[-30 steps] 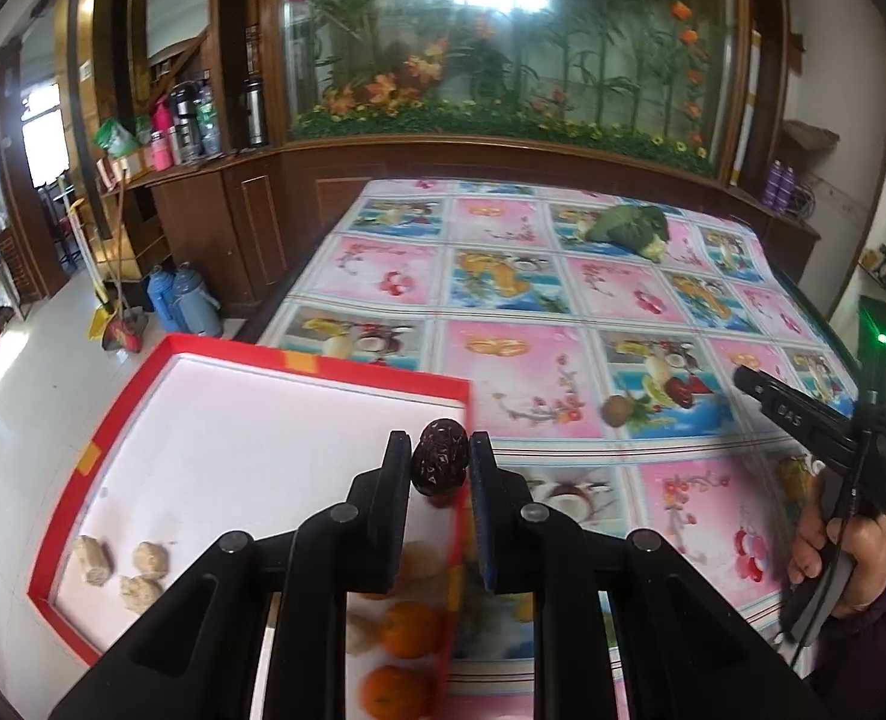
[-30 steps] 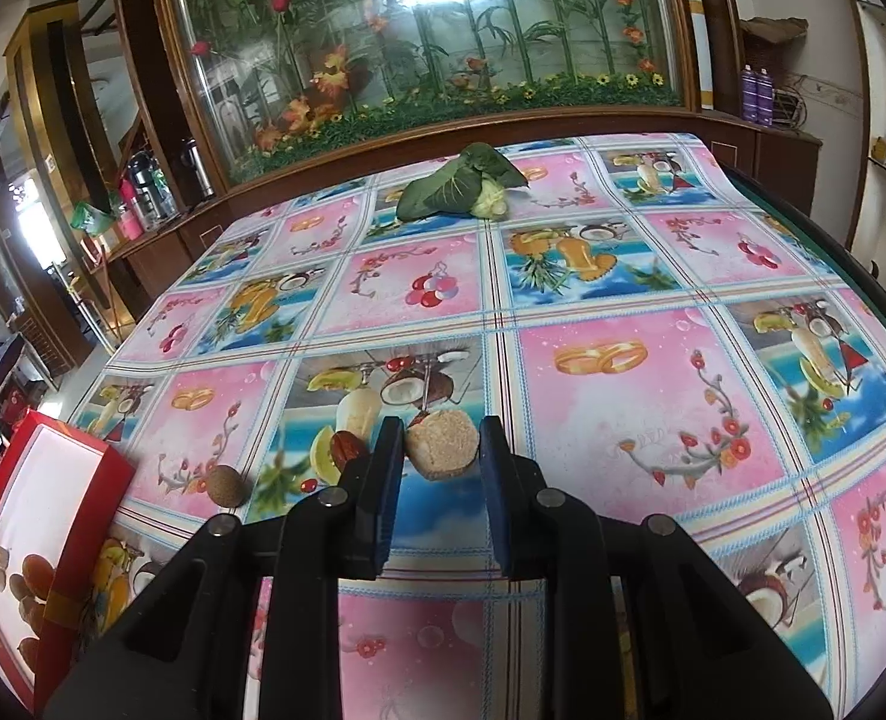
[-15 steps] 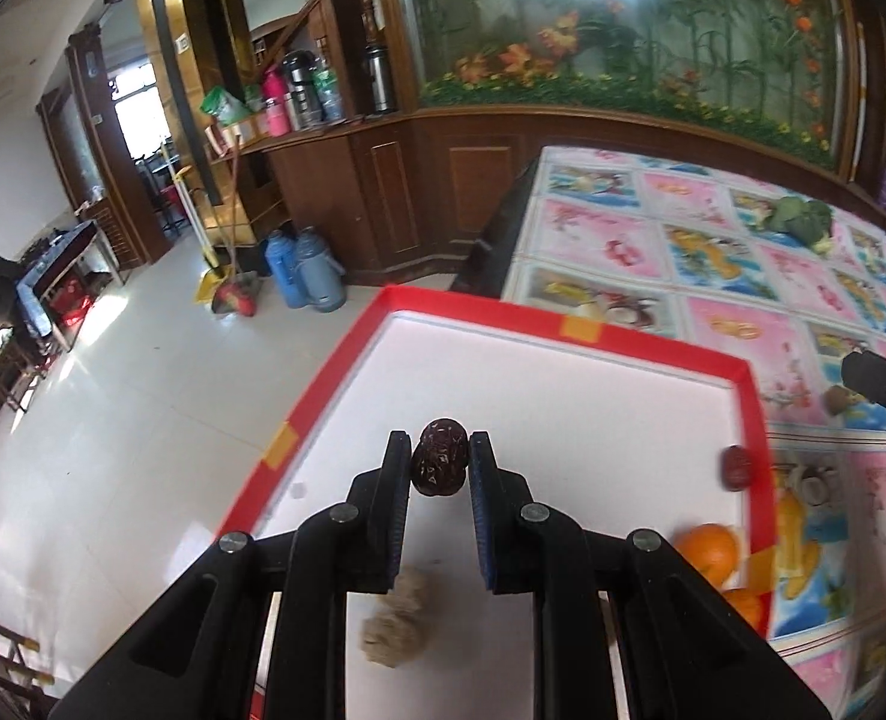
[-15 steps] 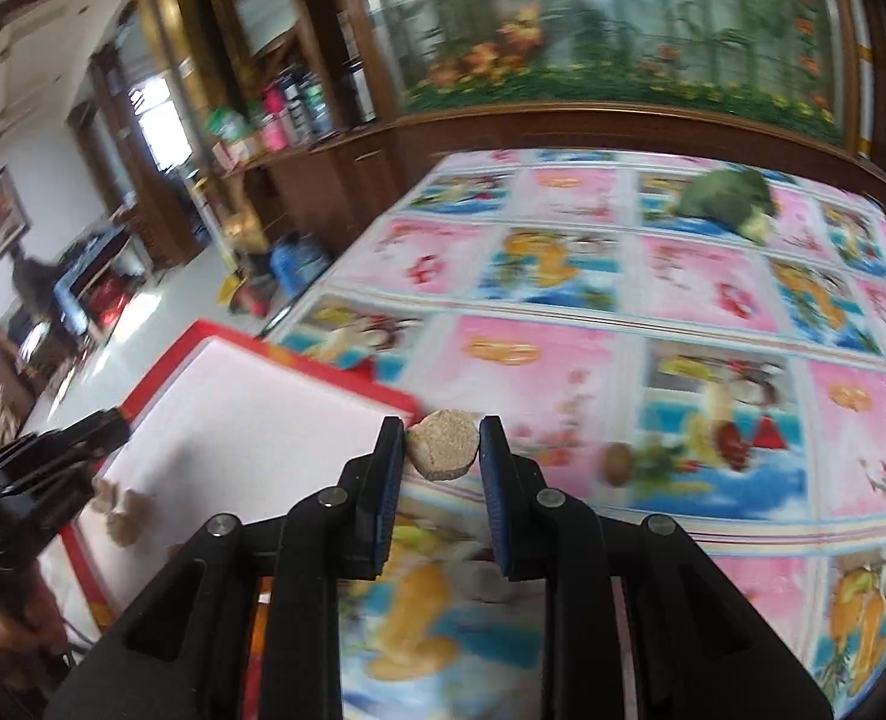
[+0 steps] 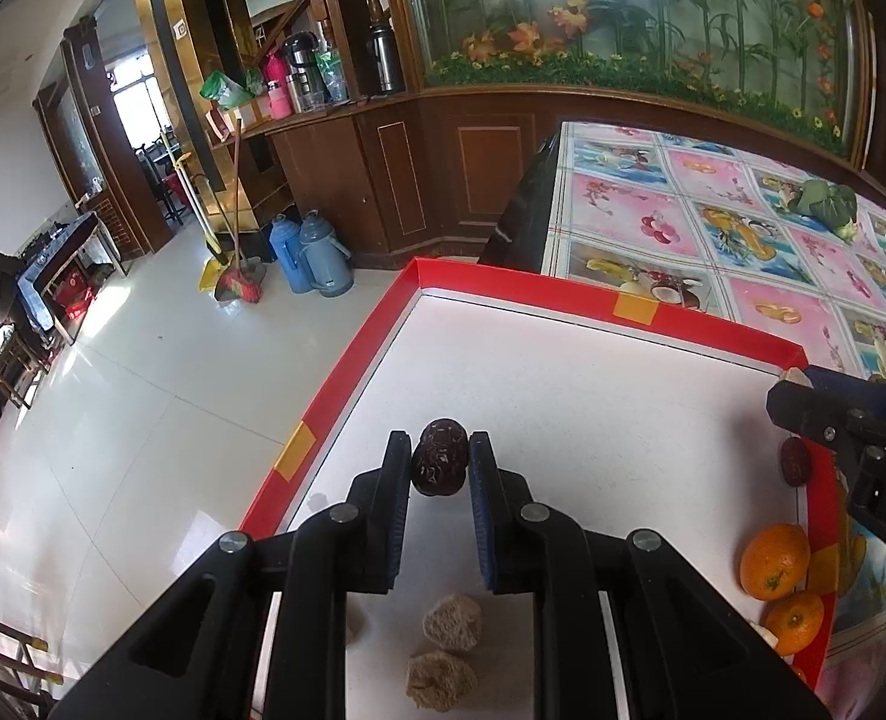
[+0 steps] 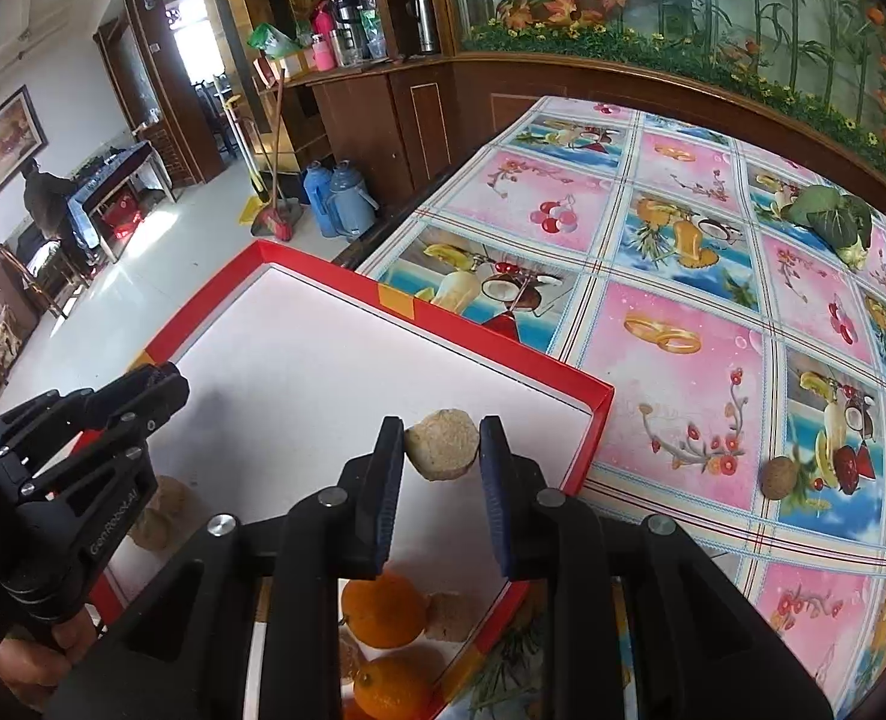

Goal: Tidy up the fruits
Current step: 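Carry the date and beige piece over the white tray and open both grippers, then move both open grippers from the tray back over the tablecloth items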

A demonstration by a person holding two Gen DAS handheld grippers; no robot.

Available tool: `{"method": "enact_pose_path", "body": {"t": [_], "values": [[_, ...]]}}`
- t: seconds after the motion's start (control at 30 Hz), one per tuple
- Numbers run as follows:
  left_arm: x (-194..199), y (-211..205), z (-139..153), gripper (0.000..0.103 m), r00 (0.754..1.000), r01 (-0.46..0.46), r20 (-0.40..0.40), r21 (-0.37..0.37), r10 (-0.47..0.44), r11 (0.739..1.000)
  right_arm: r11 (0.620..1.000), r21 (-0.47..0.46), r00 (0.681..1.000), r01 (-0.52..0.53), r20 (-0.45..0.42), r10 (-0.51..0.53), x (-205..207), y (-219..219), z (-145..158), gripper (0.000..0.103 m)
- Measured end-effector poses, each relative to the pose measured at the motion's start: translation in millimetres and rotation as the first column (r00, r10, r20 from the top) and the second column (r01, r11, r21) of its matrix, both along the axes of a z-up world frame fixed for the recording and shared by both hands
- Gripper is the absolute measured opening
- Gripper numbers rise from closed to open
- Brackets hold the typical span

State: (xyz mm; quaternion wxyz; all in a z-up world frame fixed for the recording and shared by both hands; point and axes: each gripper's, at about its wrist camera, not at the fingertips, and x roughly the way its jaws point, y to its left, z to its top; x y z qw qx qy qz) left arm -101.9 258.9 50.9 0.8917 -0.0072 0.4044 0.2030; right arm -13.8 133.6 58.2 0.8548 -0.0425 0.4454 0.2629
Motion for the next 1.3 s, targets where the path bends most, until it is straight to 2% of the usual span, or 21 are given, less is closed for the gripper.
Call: {"method": "enact_pose_path", "body": {"t": [0.4,0.77,0.83,0.9,0.97,1.03,1.1,1.23,1.3], "values": [[11,5,-8,0.018,0.999,0.002,-0.045,0.008,-0.002,1.0,0.998,-0.065,0.997,-0.008,-0.075,0.003,15,14,-25,0.028],[16,3,-13,0.019,0.995,0.001,-0.096,0.038,0.002,0.999,0.997,-0.077,0.994,-0.003,-0.113,-0.006,19,12,-34,0.028],[15,2,-12,0.024,0.995,-0.005,-0.096,0.047,0.009,0.999,0.996,-0.084,0.993,-0.009,-0.116,-0.001,18,12,-33,0.028],[11,1,-9,0.038,0.996,-0.012,-0.089,0.057,0.017,0.998,0.997,-0.072,0.994,-0.015,-0.113,0.006,18,10,-30,0.028],[6,-2,-4,0.046,0.997,-0.022,-0.073,0.068,0.027,0.997,0.999,-0.049,0.995,-0.013,-0.101,0.008,15,5,-25,0.028],[0,-6,3,0.05,0.998,-0.028,-0.052,0.084,0.033,0.996,1.0,-0.019,0.997,-0.005,-0.076,0.004,12,-3,-17,0.028],[-4,-8,10,0.06,0.999,-0.038,-0.026,0.084,0.041,0.996,1.0,-0.002,0.999,0.007,-0.035,-0.007,6,-10,-7,0.028],[-16,-20,26,0.064,0.999,-0.037,0.028,0.085,0.035,0.996,0.999,-0.006,0.998,0.033,0.052,-0.033,-8,-26,12,0.029],[-19,-30,33,0.068,0.999,-0.019,0.047,0.084,0.015,0.996,0.999,-0.007,0.995,0.048,0.087,-0.047,-16,-34,21,0.035]]}}
